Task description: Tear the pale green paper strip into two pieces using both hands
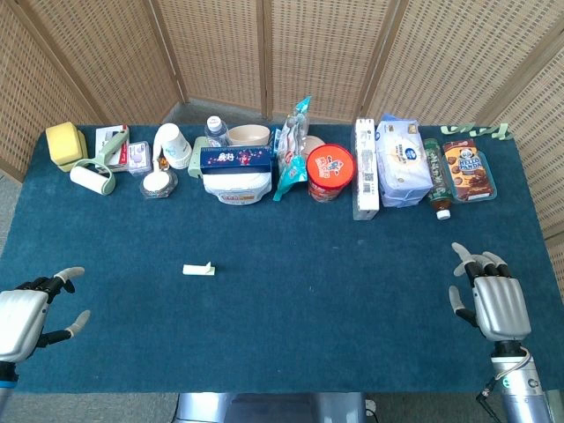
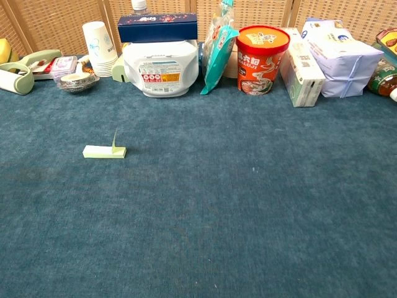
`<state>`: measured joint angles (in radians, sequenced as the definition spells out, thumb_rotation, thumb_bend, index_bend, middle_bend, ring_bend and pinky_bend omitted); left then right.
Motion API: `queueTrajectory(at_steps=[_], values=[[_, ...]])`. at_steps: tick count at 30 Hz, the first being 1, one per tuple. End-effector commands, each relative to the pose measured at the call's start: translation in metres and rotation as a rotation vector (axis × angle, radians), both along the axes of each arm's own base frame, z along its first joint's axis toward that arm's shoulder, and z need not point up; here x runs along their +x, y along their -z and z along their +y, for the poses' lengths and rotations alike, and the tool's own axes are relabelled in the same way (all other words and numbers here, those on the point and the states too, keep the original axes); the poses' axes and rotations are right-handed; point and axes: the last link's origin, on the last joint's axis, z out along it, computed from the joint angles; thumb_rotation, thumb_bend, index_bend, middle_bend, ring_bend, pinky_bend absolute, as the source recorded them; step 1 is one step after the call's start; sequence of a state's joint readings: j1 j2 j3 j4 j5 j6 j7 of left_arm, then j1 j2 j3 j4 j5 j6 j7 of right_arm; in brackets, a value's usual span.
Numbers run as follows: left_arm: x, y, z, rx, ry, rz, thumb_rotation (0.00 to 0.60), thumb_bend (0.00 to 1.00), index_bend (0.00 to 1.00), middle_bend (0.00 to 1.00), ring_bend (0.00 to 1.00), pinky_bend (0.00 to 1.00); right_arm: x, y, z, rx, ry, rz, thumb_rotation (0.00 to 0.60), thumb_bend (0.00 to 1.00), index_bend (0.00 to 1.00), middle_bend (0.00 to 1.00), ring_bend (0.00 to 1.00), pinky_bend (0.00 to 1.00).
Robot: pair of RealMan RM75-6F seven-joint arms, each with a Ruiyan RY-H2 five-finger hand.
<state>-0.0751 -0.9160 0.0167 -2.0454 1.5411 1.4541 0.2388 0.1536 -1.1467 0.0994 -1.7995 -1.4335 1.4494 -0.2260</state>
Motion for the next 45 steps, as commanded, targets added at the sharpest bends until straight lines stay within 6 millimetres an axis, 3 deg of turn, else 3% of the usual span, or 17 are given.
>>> queueTrajectory(at_steps=[1, 29, 40, 42, 45], values=[[0.0, 0.001, 0.0, -0.001, -0.002, 0.001, 0.469, 0.26, 0.24, 0.44, 0.42, 0.47, 0.0, 0.0, -0.001, 0.001, -0.001, -0.002, 0.6, 0.48, 0.12, 0.47, 0.25, 0.19], [-0.001, -0.004, 0.003, -0.006, -0.001, 0.002, 0.471, 0.26, 0.24, 0.44, 0.42, 0.47, 0.001, 0.002, 0.0, 0.011, -0.004, -0.028, 0.6, 0.48, 0.12, 0.47, 0.25, 0.19], [-0.003, 0.002, 0.023, -0.067, 0.015, 0.044, 0.472, 0.26, 0.24, 0.44, 0.44, 0.47, -0.001, 0.005, -0.005, 0.03, 0.018, -0.035, 0.6, 0.48, 0.12, 0.47, 0.25, 0.19], [-0.003, 0.004, 0.03, -0.085, 0.02, 0.059, 0.468, 0.26, 0.24, 0.47, 0.47, 0.48, -0.001, 0.005, -0.005, 0.032, 0.019, -0.036, 0.6, 0.48, 0.12, 0.47, 0.25, 0.19], [-0.002, 0.009, 0.044, -0.112, 0.034, 0.081, 0.47, 0.26, 0.27, 0.63, 0.63, 0.61, -0.002, 0.006, -0.006, 0.033, 0.024, -0.037, 0.6, 0.48, 0.12, 0.47, 0.25, 0.19]])
